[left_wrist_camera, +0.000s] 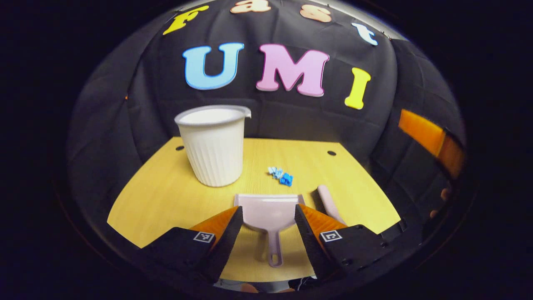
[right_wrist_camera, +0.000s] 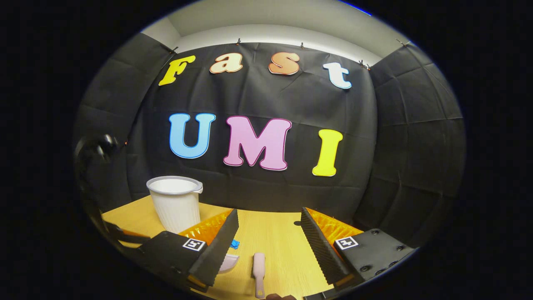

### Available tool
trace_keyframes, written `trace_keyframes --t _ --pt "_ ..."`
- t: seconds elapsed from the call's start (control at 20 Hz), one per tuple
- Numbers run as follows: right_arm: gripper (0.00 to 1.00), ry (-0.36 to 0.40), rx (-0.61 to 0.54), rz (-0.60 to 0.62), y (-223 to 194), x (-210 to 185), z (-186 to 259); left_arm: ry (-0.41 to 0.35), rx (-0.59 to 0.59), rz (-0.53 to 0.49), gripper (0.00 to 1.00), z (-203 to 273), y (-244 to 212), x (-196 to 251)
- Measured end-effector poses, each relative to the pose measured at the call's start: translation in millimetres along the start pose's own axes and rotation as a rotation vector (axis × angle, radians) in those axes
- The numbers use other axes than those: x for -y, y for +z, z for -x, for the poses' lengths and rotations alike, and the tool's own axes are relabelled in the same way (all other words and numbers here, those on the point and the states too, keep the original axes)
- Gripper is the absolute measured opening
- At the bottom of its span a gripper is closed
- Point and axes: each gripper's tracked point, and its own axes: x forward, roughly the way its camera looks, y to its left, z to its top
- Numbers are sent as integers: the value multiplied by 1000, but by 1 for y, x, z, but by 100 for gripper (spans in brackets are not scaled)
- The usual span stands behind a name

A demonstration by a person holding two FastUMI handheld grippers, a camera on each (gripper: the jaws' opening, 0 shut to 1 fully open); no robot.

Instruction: Pick up the small broom and dustpan from the desktop, sweep the trash into the dustpan with the broom, and then empty the trash into the garbage bin.

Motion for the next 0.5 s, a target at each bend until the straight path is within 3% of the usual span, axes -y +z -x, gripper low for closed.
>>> trace_keyframes --t 0.05,0.25,0.5 --pt "97 9 -7 -6 -5 3 -8 3 -77 23 78 -15 -12 4" --pt "97 61 -110 -89 -45 8 -27 62 -280 65 77 -67 -54 10" --pt "97 162 -234 -100 -93 17 -45 68 -522 158 77 -88 -77 15"
